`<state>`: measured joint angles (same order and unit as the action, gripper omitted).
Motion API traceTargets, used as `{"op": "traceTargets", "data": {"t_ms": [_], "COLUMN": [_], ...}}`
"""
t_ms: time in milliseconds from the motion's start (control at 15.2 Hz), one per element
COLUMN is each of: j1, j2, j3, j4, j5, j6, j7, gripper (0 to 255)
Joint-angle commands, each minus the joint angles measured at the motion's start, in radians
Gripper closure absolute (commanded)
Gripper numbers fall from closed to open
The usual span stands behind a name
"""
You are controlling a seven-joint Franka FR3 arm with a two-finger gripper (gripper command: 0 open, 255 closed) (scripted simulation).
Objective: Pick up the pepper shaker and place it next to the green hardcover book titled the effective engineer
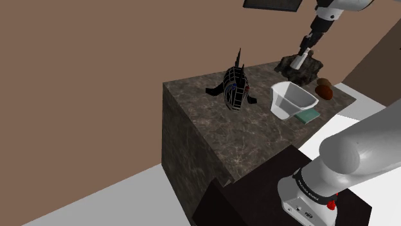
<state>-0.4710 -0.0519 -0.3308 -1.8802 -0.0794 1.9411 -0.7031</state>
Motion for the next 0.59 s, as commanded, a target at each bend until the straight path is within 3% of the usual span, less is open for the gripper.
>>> {"op": "traceTargets", "data": {"t_ms": [0,528], "j1": [-0.023,-0.123], "j2": [0.012,0.13], "j3": [-0.026,-0.124], "j4": [0.012,0.143], "j5": [0.009,0.085], "j6": [0.002,-0.013], "j7": [-0.053,-0.272], "gripper": [255,255]}}
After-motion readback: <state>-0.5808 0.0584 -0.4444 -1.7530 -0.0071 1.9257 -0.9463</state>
